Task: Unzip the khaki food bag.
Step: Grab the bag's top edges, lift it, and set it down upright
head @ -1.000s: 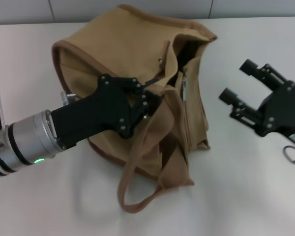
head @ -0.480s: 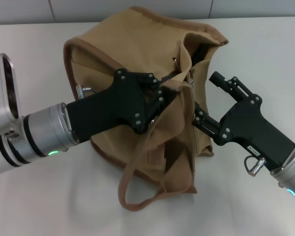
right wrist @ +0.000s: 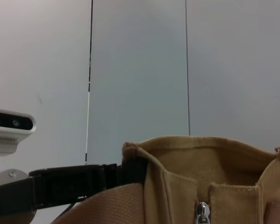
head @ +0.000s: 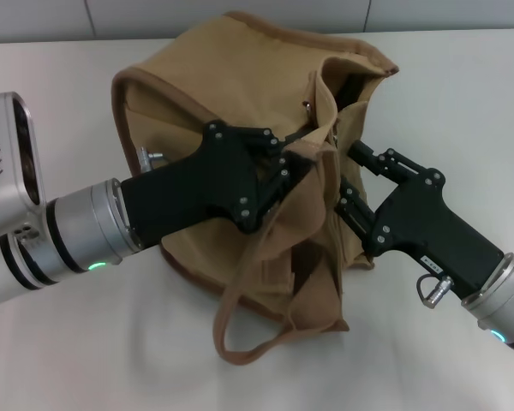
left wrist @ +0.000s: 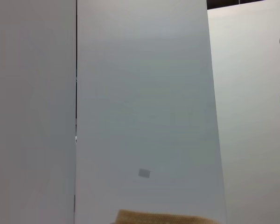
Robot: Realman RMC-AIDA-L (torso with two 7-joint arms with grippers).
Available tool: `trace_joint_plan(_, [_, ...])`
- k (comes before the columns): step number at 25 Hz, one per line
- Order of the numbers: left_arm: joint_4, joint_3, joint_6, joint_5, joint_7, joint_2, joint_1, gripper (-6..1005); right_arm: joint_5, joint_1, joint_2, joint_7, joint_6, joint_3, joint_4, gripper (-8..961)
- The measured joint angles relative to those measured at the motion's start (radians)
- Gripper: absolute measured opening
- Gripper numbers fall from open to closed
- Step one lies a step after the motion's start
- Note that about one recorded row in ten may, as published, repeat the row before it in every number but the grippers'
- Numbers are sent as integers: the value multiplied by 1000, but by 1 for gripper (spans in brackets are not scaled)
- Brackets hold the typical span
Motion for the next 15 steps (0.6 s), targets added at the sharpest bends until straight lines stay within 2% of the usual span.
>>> trace_joint_plan(9, [-15, 1, 6, 7, 1, 0, -7, 31, -4, 35, 0, 24, 34, -6, 17, 224])
trace_joint_plan(15, [-18, 1, 7, 9, 2, 0, -7, 31, -48, 68, -7, 247, 54, -14, -38, 224])
